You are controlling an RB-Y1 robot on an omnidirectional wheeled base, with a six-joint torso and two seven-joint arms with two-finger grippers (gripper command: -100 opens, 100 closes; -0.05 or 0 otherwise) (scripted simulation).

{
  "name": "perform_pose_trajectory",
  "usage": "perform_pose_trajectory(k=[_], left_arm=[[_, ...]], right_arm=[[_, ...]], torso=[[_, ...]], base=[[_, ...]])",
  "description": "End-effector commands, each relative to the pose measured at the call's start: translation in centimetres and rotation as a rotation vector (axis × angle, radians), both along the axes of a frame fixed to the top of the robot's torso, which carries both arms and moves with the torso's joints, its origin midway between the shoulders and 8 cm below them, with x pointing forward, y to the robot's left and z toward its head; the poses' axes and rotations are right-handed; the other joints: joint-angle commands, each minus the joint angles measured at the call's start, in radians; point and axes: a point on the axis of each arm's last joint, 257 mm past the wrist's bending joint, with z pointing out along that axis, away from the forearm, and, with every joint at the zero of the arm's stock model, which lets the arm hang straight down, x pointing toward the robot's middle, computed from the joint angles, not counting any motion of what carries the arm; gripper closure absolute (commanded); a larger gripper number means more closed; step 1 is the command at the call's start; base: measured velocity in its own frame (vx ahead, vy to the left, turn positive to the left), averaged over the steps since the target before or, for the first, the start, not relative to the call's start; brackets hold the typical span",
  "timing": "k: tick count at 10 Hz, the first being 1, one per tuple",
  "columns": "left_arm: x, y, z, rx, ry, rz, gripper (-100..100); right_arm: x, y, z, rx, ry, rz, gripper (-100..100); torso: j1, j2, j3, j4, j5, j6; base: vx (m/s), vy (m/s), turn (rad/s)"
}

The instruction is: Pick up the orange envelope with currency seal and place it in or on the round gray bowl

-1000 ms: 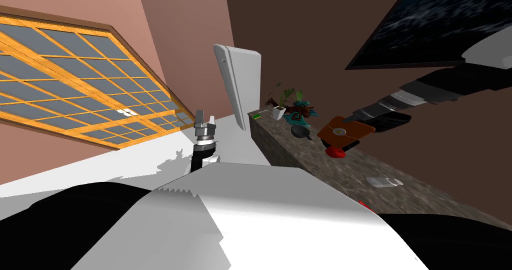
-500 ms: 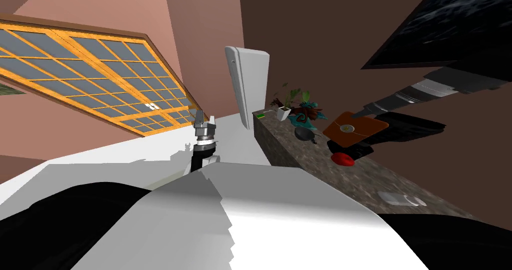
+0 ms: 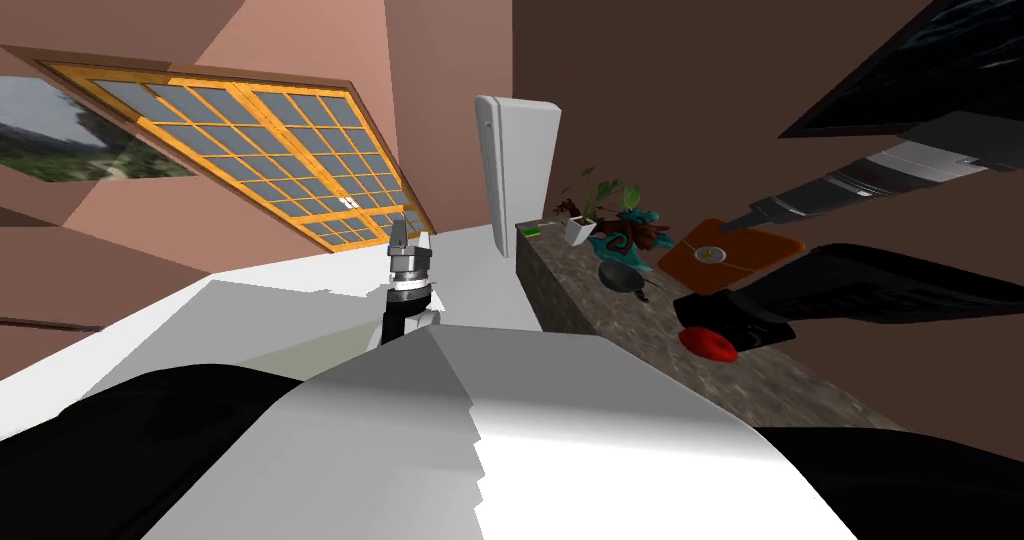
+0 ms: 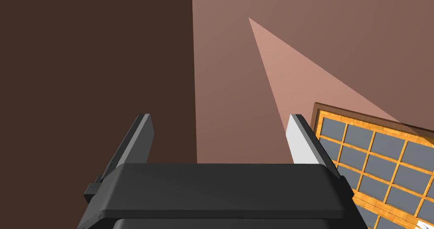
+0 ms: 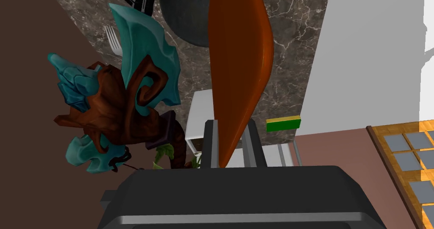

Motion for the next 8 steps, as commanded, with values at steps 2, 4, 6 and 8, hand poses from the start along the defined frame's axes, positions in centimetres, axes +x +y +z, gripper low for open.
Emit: perform_pose_trajectory(k=[2, 4, 6, 8], left_arm=[[0.0, 0.0, 0.0, 0.000, 0.000, 0.000, 0], [0.0, 0.0, 0.0, 0.000, 0.000, 0.000, 0], [0.0, 0.0, 0.0, 0.000, 0.000, 0.000, 0], [0.0, 0.0, 0.0, 0.000, 0.000, 0.000, 0]], right_arm=[[-0.7, -0.8, 0.2, 0.010, 0.001, -0.022, 100], [-1.3, -1.5, -0.3, 0.018, 0.007, -0.033, 100], [-1.7, -1.9, -1.0, 0.020, 0.017, -0.034, 100], [-1.6, -1.7, -0.9, 0.019, 0.013, -0.035, -100]], torso=[[0.000, -0.001, -0.001, 0.000, 0.000, -0.002], [0.001, -0.003, -0.002, -0.001, 0.000, -0.002], [-0.001, -0.005, -0.003, -0.001, -0.001, -0.002], [0.002, -0.003, -0.001, 0.000, 0.000, 0.000]], base=[[0.005, -0.075, 0.327], [0.022, -0.064, 0.309], [0.042, -0.074, 0.212], [0.010, -0.015, 0.010]])
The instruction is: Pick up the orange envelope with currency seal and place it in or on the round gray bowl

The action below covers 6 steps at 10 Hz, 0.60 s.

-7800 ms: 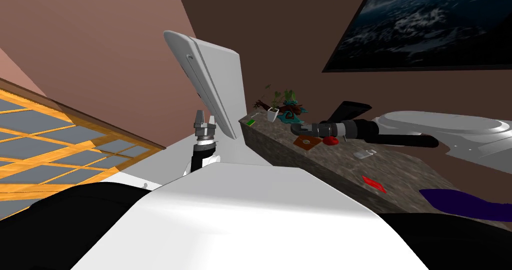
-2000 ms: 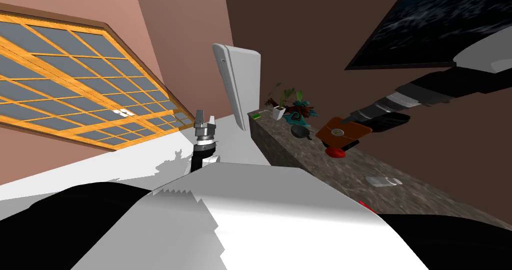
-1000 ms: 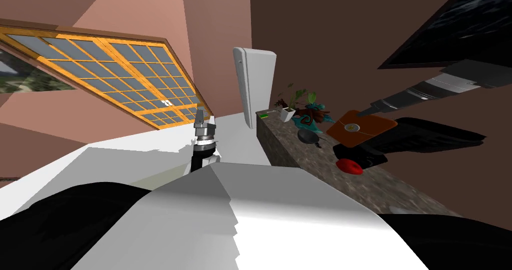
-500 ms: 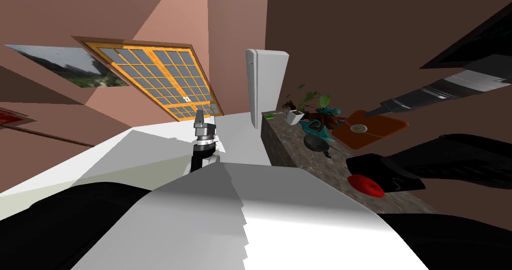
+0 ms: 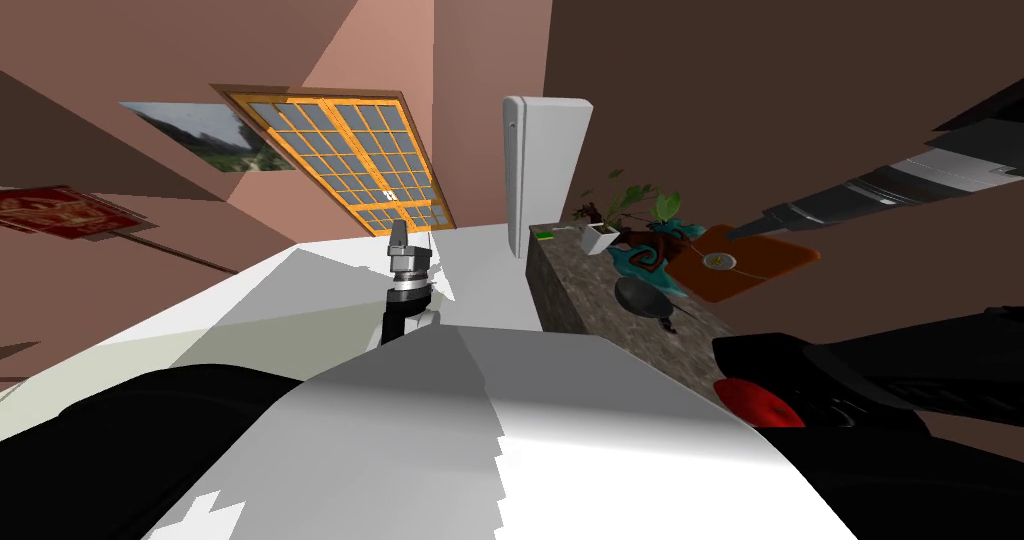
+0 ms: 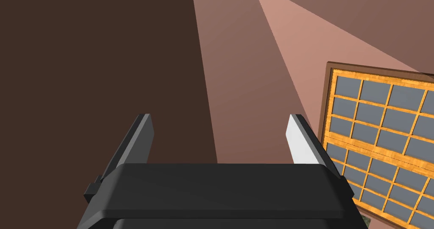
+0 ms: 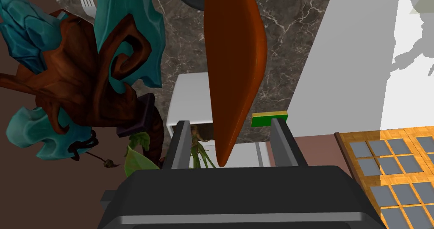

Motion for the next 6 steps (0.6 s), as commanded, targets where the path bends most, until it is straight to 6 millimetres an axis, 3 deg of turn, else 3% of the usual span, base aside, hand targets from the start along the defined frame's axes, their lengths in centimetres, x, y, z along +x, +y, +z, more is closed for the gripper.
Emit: perform_pose_trajectory(k=[1, 4, 5, 6], left_arm=[[0.0, 0.0, 0.0, 0.000, 0.000, 0.000, 0], [0.0, 0.0, 0.0, 0.000, 0.000, 0.000, 0], [0.0, 0.0, 0.0, 0.000, 0.000, 0.000, 0], [0.0, 0.0, 0.0, 0.000, 0.000, 0.000, 0]], right_arm=[[0.0, 0.0, 0.0, 0.000, 0.000, 0.000, -100], [0.0, 0.0, 0.0, 0.000, 0.000, 0.000, -100], [0.0, 0.0, 0.0, 0.000, 0.000, 0.000, 0], [0.5, 1.3, 1.5, 0.004, 0.000, 0.010, -100]], torso=[[0.000, 0.000, 0.000, 0.000, 0.000, 0.000], [0.001, 0.001, 0.001, 0.000, 0.000, 0.000], [0.001, 0.001, 0.001, 0.000, 0.000, 0.000], [0.001, 0.001, 0.001, 0.000, 0.000, 0.000]], base=[[0.000, 0.000, 0.000], [0.000, 0.000, 0.000], [0.000, 0.000, 0.000], [0.003, -0.042, -0.083]])
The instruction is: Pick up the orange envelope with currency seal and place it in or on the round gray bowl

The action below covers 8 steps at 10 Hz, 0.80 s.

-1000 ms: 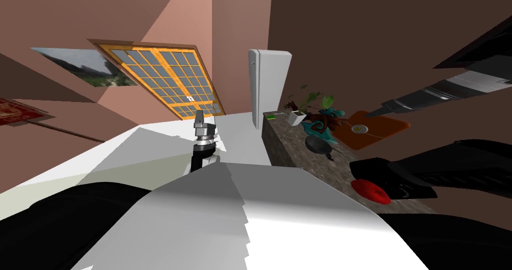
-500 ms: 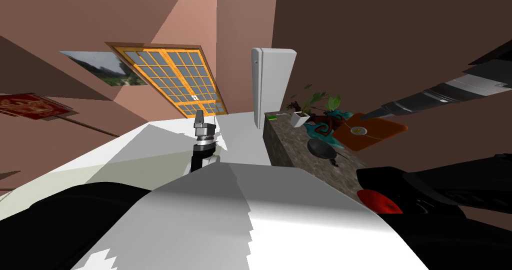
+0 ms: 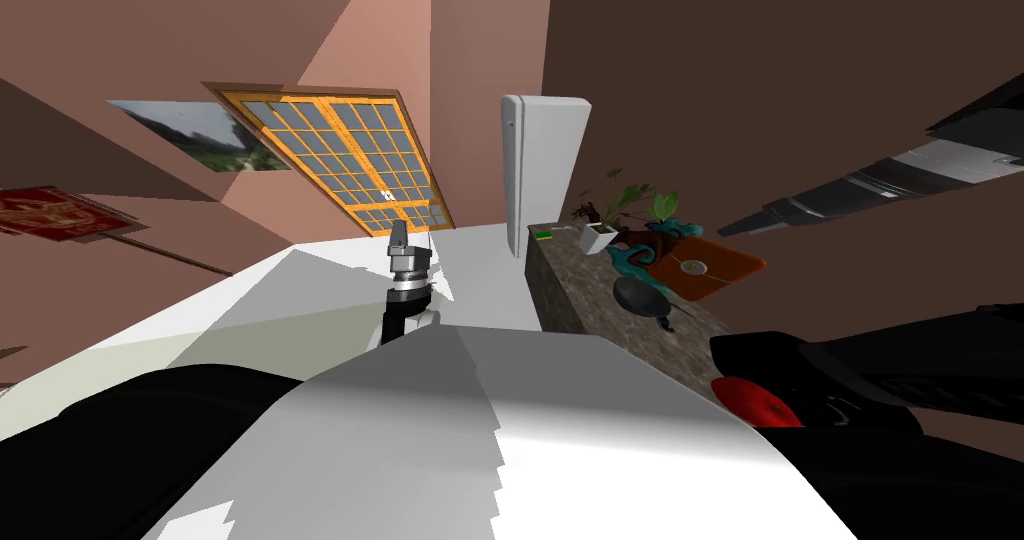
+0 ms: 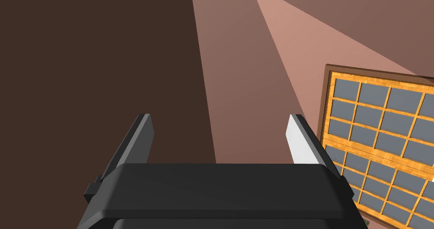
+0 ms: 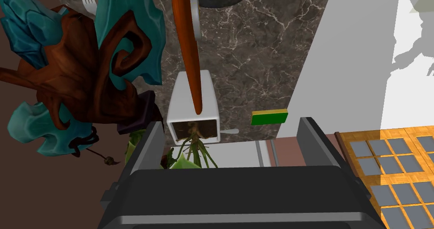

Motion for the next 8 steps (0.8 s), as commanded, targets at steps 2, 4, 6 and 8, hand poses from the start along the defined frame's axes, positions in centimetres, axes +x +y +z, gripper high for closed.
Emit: perform_pose_trajectory(k=[2, 4, 6, 8], left_arm=[[0.0, 0.0, 0.0, 0.000, 0.000, 0.000, 0], [0.0, 0.0, 0.0, 0.000, 0.000, 0.000, 0], [0.0, 0.0, 0.0, 0.000, 0.000, 0.000, 0], [0.0, 0.0, 0.0, 0.000, 0.000, 0.000, 0]], right_arm=[[0.5, 1.9, 2.0, 0.007, 0.004, 0.013, -100], [0.9, 3.8, 3.9, 0.010, 0.006, 0.026, -100], [0.9, 3.6, 3.6, 0.009, 0.005, 0.023, 0], [0.9, 3.5, 3.6, 0.009, 0.005, 0.023, 0]], torso=[[-0.003, 0.000, 0.000, 0.000, -0.001, 0.000], [0.002, 0.000, 0.000, 0.000, 0.000, 0.000], [0.002, 0.000, 0.000, 0.000, 0.000, 0.000], [0.002, 0.000, 0.000, 0.000, 0.000, 0.000]], base=[[0.007, -0.067, -0.044], [-0.003, -0.001, 0.009], [0.000, 0.000, 0.000], [0.000, 0.000, 0.000]])
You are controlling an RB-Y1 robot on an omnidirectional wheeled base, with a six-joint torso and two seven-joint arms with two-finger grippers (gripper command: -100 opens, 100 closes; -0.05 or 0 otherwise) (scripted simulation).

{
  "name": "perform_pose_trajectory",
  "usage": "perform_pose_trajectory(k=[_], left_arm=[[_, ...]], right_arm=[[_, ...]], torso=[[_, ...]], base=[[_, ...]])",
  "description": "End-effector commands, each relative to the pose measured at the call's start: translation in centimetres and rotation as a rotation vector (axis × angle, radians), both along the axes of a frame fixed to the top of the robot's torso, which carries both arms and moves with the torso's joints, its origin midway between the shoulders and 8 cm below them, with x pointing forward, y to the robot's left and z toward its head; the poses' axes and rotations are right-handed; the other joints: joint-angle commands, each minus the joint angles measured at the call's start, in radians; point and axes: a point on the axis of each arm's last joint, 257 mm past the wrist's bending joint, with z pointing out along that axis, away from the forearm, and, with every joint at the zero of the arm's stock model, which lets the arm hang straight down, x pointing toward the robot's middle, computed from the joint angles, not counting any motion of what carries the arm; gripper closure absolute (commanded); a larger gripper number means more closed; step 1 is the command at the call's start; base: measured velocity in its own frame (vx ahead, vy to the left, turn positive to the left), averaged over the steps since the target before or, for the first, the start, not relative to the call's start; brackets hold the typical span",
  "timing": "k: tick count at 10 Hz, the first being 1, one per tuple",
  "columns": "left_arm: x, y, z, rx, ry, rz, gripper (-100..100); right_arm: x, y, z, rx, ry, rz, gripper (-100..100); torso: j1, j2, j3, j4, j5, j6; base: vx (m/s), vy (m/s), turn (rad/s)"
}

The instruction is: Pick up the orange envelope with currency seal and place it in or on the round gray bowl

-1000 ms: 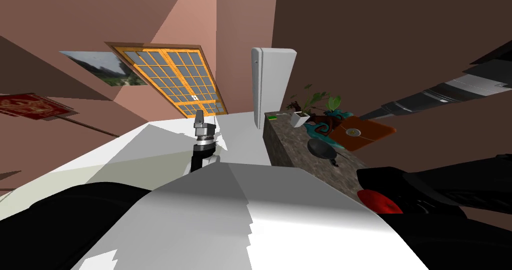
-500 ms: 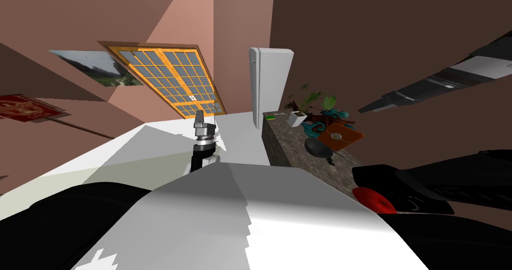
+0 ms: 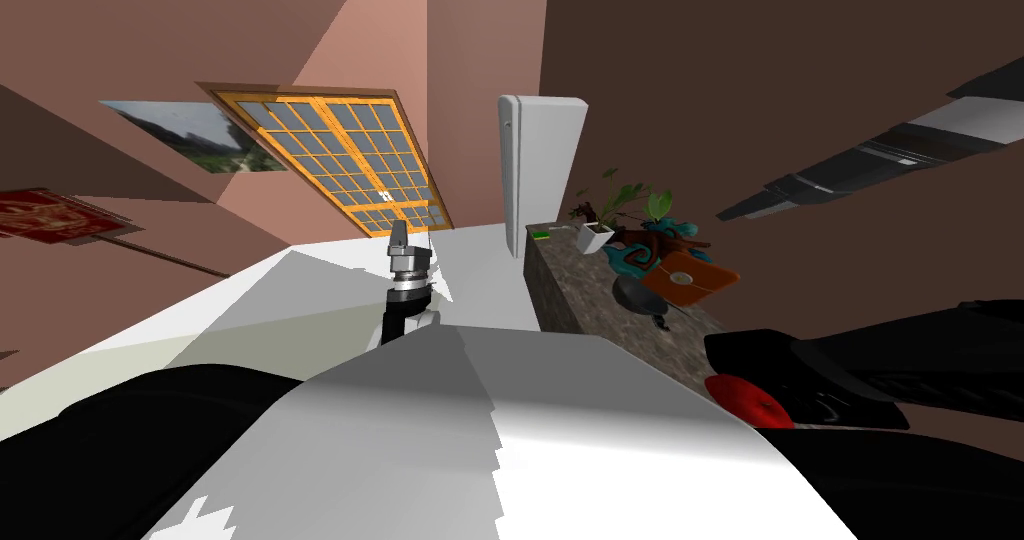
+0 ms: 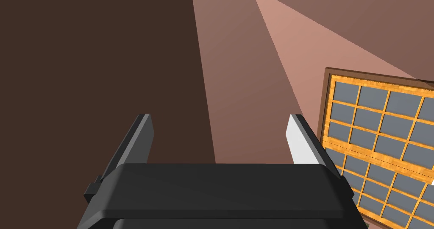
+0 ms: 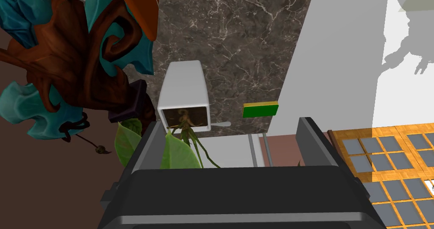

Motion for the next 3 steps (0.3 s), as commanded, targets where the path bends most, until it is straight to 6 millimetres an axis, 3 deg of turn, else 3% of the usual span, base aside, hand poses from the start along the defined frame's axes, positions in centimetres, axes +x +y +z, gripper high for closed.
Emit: perform_pose_trajectory(k=[1, 3], left_arm=[[0.00, 0.00, 0.00, 0.000, 0.000, 0.000, 0], [0.00, 0.00, 0.00, 0.000, 0.000, 0.000, 0]], right_arm=[[0.00, 0.00, 0.00, 0.000, 0.000, 0.000, 0], [0.00, 0.00, 0.00, 0.000, 0.000, 0.000, 0]], torso=[[0.000, 0.000, 0.000, 0.000, 0.000, 0.000], [0.000, 0.000, 0.000, 0.000, 0.000, 0.000]], base=[[0.000, 0.000, 0.000], [0.000, 0.000, 0.000]])
